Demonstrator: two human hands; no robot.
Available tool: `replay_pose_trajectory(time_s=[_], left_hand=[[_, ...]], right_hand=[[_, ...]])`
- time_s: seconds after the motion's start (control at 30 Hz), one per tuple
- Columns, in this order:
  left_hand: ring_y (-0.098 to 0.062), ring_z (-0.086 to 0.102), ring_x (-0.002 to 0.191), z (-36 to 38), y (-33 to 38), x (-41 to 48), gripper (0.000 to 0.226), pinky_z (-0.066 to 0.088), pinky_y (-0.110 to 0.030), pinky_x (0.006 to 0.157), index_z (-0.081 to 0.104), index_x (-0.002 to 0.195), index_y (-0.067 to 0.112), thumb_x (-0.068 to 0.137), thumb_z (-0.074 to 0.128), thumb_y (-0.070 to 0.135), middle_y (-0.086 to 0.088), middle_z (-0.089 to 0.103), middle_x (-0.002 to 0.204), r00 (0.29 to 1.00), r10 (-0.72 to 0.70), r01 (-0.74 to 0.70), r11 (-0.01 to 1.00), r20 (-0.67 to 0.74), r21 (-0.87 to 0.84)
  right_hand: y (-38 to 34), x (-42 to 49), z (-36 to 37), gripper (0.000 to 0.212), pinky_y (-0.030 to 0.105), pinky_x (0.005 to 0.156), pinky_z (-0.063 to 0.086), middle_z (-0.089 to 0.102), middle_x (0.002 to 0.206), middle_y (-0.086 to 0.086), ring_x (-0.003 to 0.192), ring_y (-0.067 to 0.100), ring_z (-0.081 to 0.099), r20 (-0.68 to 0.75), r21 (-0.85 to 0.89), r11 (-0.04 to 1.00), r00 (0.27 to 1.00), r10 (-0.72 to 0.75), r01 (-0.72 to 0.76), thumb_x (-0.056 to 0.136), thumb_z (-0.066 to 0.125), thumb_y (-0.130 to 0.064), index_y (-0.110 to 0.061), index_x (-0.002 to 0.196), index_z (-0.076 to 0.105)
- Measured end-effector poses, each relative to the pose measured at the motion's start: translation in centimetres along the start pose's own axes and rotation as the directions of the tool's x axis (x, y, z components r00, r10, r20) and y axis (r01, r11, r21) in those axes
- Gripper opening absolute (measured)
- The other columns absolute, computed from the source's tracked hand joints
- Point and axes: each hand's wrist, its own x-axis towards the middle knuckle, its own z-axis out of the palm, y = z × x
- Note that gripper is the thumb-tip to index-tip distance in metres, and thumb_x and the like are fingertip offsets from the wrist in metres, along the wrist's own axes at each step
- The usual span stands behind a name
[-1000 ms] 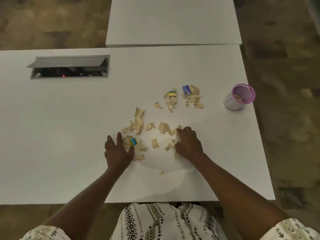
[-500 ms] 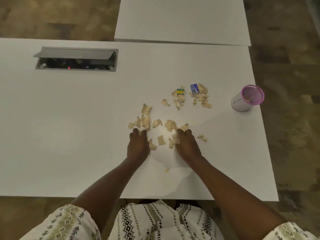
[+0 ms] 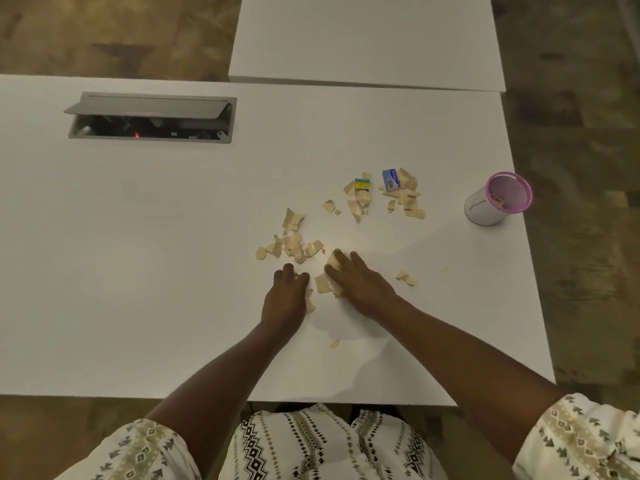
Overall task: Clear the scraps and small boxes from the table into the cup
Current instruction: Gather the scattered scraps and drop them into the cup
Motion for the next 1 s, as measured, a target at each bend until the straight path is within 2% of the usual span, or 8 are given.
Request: replay_pose_trajectory(time_s=[0.07, 0.17, 0.33, 0.47, 0.57, 0.6, 0.8, 1.0], left_hand=[[-0.03, 0.046, 0.106, 0.2, 0.0, 0.0, 0.021, 0.05, -0.038, 0.068, 0.053, 0.115, 0.011, 0.094, 0.052, 0.012, -0.012, 0.045, 0.117, 1.0, 0.006, -0.006, 1.0, -0.007, 0.002], [-0.029, 0.045, 0.099, 0.3, 0.3, 0.2, 0.019, 0.044, -0.036, 0.064, 0.048, 0.111, 0.012, 0.092, 0.049, 0.01, -0.01, 0.045, 0.109, 1.0, 0.005, -0.005, 1.0, -0.012, -0.01], [-0.027, 0.047, 0.094, 0.0, 0.9, 0.8, 0.015, 0.046, -0.038, 0.068, 0.047, 0.108, 0.014, 0.094, 0.043, 0.012, -0.008, 0.048, 0.1, 0.999, -0.043, 0.04, 0.996, -0.029, -0.082], [-0.026, 0.05, 0.088, -0.3, 2.0, 1.3, 0.015, 0.049, -0.038, 0.07, 0.051, 0.102, 0.015, 0.093, 0.04, 0.011, -0.006, 0.055, 0.093, 0.993, -0.08, 0.066, 0.986, -0.087, -0.152], [-0.026, 0.053, 0.089, -0.7, 3.5, 2.2, 0.018, 0.048, -0.036, 0.071, 0.054, 0.101, 0.016, 0.091, 0.041, 0.008, -0.006, 0.059, 0.094, 0.987, -0.097, 0.071, 0.979, -0.132, -0.192], [-0.026, 0.053, 0.089, -0.9, 4.2, 2.6, 0.02, 0.047, -0.036, 0.07, 0.055, 0.102, 0.015, 0.09, 0.042, 0.006, -0.006, 0.061, 0.094, 0.983, -0.109, 0.078, 0.975, -0.145, -0.206], [-0.029, 0.058, 0.092, -2.1, 8.4, 5.0, 0.024, 0.054, -0.045, 0.074, 0.061, 0.102, 0.013, 0.089, 0.048, -0.001, -0.008, 0.067, 0.096, 0.971, -0.142, 0.095, 0.968, -0.194, -0.234], [-0.025, 0.065, 0.09, -3.3, 14.5, 8.6, 0.018, 0.057, -0.042, 0.077, 0.065, 0.101, 0.016, 0.09, 0.057, 0.003, -0.005, 0.071, 0.101, 0.96, -0.231, 0.135, 0.88, -0.161, -0.455]], right_hand=[[0.0, -0.7, 0.5, 0.046, 0.05, 0.096, 0.05, 0.016, 0.163, 0.008, 0.147, 0.036, 0.018, -0.063, 0.035, 0.999, 0.998, -0.007, 0.009, 0.103, 0.039, -0.015, -0.021, 0.148, 0.032], [0.2, -1.2, 0.8, 0.026, 0.041, 0.076, 0.051, 0.042, 0.135, 0.007, 0.118, 0.03, 0.044, -0.17, 0.024, 0.999, 0.985, -0.03, 0.034, 0.1, 0.041, -0.013, -0.015, 0.124, 0.049], [1.3, -1.0, 0.5, 0.017, 0.036, 0.061, 0.042, 0.049, 0.108, 0.006, 0.097, 0.027, 0.048, -0.292, -0.003, 1.0, 0.956, 0.02, -0.022, 0.094, 0.044, -0.005, -0.013, 0.105, 0.054], [2.4, -1.1, -0.2, 0.01, 0.034, 0.062, 0.045, 0.055, 0.089, 0.005, 0.081, 0.024, 0.053, -0.406, 0.268, 0.962, 0.899, 0.165, -0.055, 0.091, 0.051, -0.006, -0.012, 0.09, 0.059], [3.2, -1.5, -1.5, 0.011, 0.006, 0.06, 0.038, 0.059, 0.082, -0.001, 0.07, 0.007, 0.054, -0.408, 0.581, 0.811, 0.838, 0.363, -0.068, 0.087, 0.058, -0.005, -0.015, 0.083, 0.062], [3.5, -1.6, -1.9, 0.012, 0.005, 0.062, 0.037, 0.062, 0.083, -0.003, 0.071, 0.006, 0.054, -0.389, 0.648, 0.758, 0.824, 0.412, -0.073, 0.086, 0.06, -0.006, -0.017, 0.083, 0.063], [6.6, -2.2, -4.3, 0.007, 0.003, 0.062, 0.04, 0.065, 0.078, -0.017, 0.073, -0.002, 0.057, -0.226, 0.877, 0.463, 0.74, 0.634, -0.129, 0.086, 0.071, -0.015, -0.02, 0.082, 0.07], [12.4, -3.8, -8.0, 0.003, 0.024, 0.07, 0.051, 0.068, 0.087, -0.008, 0.084, 0.012, 0.063, -0.115, 0.953, 0.273, 0.675, 0.729, -0.132, 0.084, 0.074, -0.02, -0.023, 0.083, 0.073]])
